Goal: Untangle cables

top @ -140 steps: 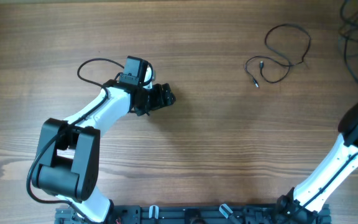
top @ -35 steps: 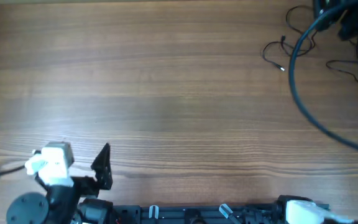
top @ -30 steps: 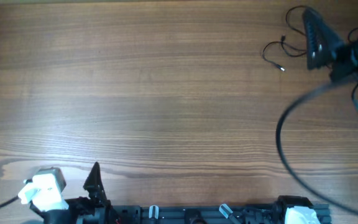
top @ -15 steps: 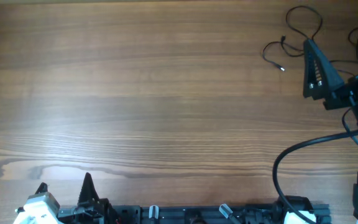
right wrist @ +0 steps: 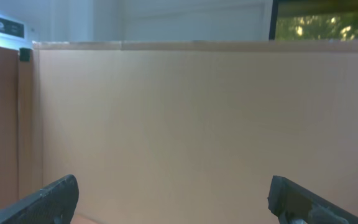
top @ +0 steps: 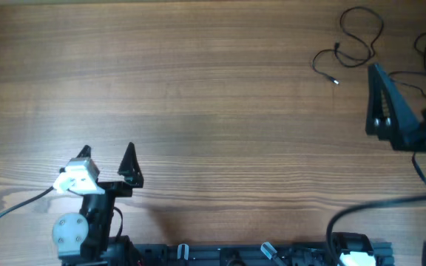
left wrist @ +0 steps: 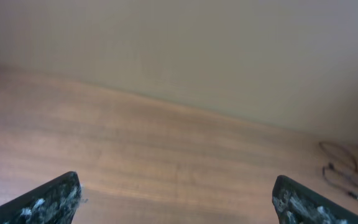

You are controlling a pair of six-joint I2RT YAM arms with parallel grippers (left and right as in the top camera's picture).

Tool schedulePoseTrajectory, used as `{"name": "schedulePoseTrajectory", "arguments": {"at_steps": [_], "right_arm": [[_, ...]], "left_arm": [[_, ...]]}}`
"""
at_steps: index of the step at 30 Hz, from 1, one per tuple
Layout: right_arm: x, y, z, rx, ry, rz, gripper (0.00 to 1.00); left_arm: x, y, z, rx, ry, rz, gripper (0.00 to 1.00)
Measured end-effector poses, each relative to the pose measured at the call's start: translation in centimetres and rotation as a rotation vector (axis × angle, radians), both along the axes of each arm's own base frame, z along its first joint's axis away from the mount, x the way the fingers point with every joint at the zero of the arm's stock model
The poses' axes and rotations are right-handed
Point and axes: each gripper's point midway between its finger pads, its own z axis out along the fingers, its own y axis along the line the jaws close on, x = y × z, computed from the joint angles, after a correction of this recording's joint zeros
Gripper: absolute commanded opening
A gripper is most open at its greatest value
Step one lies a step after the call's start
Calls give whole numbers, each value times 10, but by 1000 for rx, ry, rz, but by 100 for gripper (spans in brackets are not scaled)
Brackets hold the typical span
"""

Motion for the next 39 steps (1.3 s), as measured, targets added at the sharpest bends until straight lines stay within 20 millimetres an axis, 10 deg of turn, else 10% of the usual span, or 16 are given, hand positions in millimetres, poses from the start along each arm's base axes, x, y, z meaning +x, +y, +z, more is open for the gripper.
{"name": "schedulePoseTrajectory", "arguments": {"at_steps": [13,39], "right_arm": [[-64,5,22,-11,-140,0,100],[-177,2,19,-76,-459,-118,100]], "left_arm": [[24,-2,-69,-7,42,-20,100],[27,-14,-64,143,-37,-103,100]]}}
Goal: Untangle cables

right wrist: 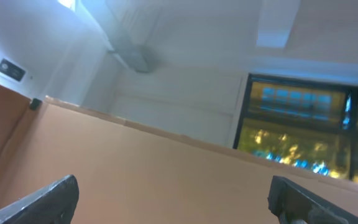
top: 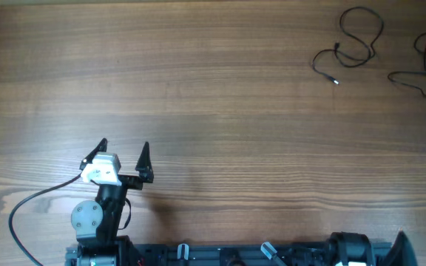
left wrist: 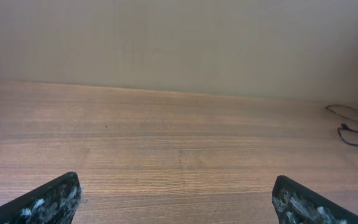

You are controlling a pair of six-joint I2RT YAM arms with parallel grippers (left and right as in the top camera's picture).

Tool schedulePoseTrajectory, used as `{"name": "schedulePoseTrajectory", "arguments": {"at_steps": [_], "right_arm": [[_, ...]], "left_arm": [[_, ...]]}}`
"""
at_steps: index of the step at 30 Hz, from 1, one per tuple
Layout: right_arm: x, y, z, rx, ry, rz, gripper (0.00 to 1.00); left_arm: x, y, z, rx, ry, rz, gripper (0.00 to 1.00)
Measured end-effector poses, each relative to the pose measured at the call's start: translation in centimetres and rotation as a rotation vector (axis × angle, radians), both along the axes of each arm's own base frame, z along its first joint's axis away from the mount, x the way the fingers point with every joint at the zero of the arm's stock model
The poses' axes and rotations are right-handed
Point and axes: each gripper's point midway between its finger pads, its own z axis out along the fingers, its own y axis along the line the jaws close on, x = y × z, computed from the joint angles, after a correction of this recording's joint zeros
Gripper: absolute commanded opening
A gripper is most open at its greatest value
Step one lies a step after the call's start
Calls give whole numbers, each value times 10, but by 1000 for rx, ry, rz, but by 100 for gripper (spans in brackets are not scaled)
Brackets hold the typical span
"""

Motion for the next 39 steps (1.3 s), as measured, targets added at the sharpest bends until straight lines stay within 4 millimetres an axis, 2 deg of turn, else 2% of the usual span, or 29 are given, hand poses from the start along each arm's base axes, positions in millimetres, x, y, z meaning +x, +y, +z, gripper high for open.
{"name": "schedulePoseTrajectory", "arguments": {"at_steps": [6,10,12,15,18,20,22,25,26,29,30,34,36,39], "right_arm": [[-33,1,-17,-68,-140,-79,100],[-71,4,-23,-85,-235,-100,100],[-84,4,-23,-87,-265,-88,99],[-87,2,-23,-81,-266,-48,100],[-79,1,-28,-89,-230,-53,100],[-60,0,-38,-130,-198,-103,100],[-14,-3,-70,-173,-53,-144,100],[74,-6,-154,-215,242,-149,100],[91,-6,-169,-219,267,-149,100],[146,-8,-239,-230,367,-144,100],[159,-8,-261,-231,400,-144,100],[189,-18,-325,-162,517,-160,100],[196,-24,-346,-107,579,-169,100],[201,-29,-364,-75,625,-186,100]], "left_arm": [[0,0,0,12,-2,-1,100],[0,0,0,12,-2,-1,100],[0,0,0,12,-2,-1,100],[0,0,0,12,-2,-1,100],[0,0,0,12,-2,-1,100],[0,0,0,13,-2,-1,100],[0,0,0,15,-2,-2,100],[0,0,0,18,-3,-2,100],[0,0,0,19,-2,-2,100],[0,0,0,19,-3,-1,100],[0,0,0,19,-3,-2,100],[0,0,0,19,-3,-2,100],[0,0,0,19,-3,-2,100],[0,0,0,19,-3,-2,100]]}}
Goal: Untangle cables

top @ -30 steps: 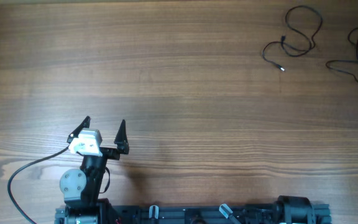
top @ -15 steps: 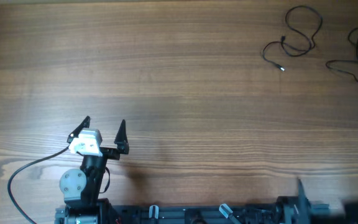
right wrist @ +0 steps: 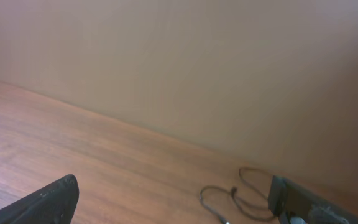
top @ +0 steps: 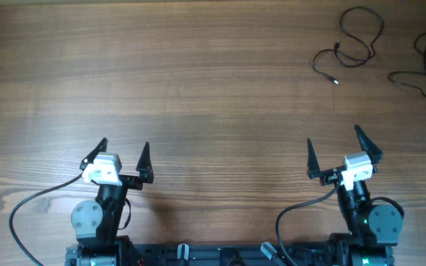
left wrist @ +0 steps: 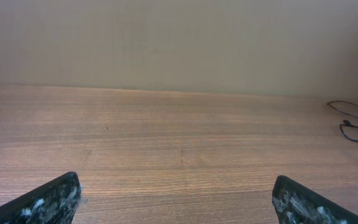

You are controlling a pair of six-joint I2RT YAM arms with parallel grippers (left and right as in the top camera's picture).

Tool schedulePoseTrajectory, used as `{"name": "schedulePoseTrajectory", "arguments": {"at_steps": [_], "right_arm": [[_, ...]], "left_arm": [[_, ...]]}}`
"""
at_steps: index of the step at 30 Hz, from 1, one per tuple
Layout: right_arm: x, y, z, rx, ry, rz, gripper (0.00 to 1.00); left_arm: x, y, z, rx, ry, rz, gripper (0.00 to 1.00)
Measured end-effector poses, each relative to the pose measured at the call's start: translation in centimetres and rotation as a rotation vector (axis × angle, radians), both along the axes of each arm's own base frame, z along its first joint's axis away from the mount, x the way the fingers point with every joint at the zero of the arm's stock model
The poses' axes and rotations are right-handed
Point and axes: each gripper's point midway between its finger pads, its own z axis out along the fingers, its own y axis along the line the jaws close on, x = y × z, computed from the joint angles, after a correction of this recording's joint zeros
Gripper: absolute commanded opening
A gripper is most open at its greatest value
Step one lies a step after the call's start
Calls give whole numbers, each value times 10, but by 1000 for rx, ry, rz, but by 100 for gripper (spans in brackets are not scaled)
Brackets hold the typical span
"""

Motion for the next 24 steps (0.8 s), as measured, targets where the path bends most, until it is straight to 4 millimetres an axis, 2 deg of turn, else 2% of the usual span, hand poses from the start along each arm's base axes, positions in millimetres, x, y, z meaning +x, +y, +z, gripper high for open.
{"name": "schedulePoseTrajectory", "arguments": {"at_steps": [5,6,24], "right_arm": [[7,-7,-40,17,108,-39,100],[7,-7,-43,17,115,-40,100],[7,-7,-43,17,117,-41,100]], "left_arm": [[0,0,0,0,0,0,100],[0,0,0,0,0,0,100],[0,0,0,0,0,0,100]]}}
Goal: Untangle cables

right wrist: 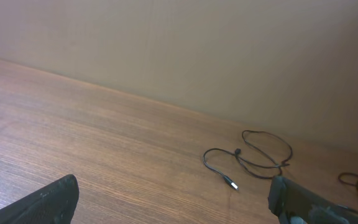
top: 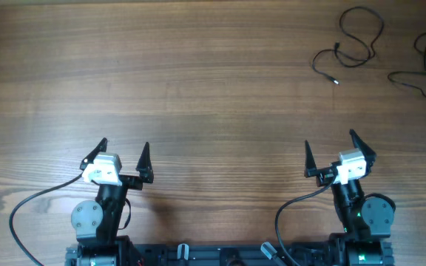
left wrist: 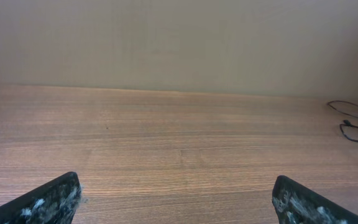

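Note:
Two thin black cables lie apart at the far right of the wooden table. One looped cable [top: 355, 43] ends in a USB plug; the other cable runs off the right edge. The right wrist view shows the looped cable [right wrist: 253, 158] ahead and the second cable at its right edge. In the left wrist view the cables [left wrist: 355, 122] are small and far right. My left gripper [top: 124, 148] stands open at the near left, holding nothing. My right gripper [top: 329, 142] stands open at the near right, well short of the cables, holding nothing.
A plain beige wall [left wrist: 179, 43] rises behind the table's far edge. The arm bases and a black rail [top: 228, 255] run along the near edge. Each arm's own lead [top: 28, 203] curls beside its base.
My right gripper has shifted slightly left and tipped down, so its wrist view now shows more table and the whole looped cable. The left arm and both cables have not moved.
My right arm was raised at the far right beside the cables, its camera facing the wall. Then it was almost out of the overhead view, camera toward the ceiling, while the left gripper had shifted slightly right. Then the right gripper stood open at the near right, as now.

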You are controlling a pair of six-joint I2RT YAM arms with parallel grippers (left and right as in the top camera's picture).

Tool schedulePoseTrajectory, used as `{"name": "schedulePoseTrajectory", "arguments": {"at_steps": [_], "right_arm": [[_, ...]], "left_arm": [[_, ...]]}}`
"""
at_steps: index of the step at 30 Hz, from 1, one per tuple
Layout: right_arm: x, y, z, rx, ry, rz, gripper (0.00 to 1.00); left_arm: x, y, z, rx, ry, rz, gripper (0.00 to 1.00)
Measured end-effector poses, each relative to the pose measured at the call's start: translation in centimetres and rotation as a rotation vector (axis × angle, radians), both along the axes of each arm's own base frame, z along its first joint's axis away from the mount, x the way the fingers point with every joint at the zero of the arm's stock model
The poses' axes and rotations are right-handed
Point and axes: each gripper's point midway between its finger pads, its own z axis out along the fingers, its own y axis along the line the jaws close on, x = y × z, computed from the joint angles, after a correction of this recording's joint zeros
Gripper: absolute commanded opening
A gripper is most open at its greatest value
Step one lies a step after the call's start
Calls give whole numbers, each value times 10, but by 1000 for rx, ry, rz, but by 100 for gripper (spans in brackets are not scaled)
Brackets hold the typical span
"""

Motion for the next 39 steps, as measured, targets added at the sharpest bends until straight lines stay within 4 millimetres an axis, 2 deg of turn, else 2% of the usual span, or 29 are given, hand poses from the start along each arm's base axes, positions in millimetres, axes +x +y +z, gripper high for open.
{"name": "schedulePoseTrajectory", "arguments": {"at_steps": [11,13,18,39], "right_arm": [[0,-2,2,-12,-10,-11,100],[1,-7,1,3,-6,-42,100],[2,-27,1,169,14,-161,100],[2,-29,1,181,15,-172,100]], "left_arm": [[0,0,0,0,0,0,100],[0,0,0,0,0,0,100],[0,0,0,0,0,0,100],[0,0,0,0,0,0,100]]}}
